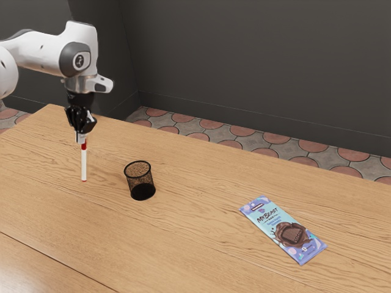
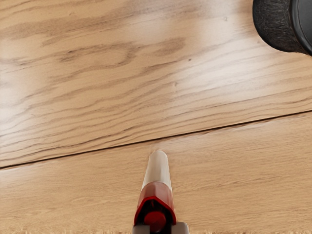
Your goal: Take the marker out of the pen holder and place it to the left of the pen holder.
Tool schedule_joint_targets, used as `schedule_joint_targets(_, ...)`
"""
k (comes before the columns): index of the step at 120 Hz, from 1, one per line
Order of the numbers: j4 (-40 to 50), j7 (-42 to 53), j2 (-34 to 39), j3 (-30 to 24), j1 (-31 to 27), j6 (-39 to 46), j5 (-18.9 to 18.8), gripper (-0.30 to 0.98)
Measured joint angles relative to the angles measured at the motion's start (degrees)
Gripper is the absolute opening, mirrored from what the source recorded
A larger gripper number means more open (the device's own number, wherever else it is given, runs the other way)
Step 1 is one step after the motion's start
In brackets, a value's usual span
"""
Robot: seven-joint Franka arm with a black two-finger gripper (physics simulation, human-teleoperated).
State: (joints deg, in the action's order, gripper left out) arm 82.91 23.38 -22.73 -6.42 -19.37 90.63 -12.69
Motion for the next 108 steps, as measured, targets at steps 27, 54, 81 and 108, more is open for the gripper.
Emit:
schedule_joint_targets(27,-0.4,1.6,-4.4,2.4,-2.0,-0.1,0.8,0.05)
schedule_joint_targets(54,-1.1,3.4,-4.1,1.6,-2.0,-0.3,1.6,0.46)
schedule_joint_targets(81,-1.1,4.5,6.8,-12.9,-4.4,-0.4,2.3,0.61)
schedule_joint_targets(108,-1.3,5.2,16.5,-24.3,-4.2,-2.3,3.5,0.66)
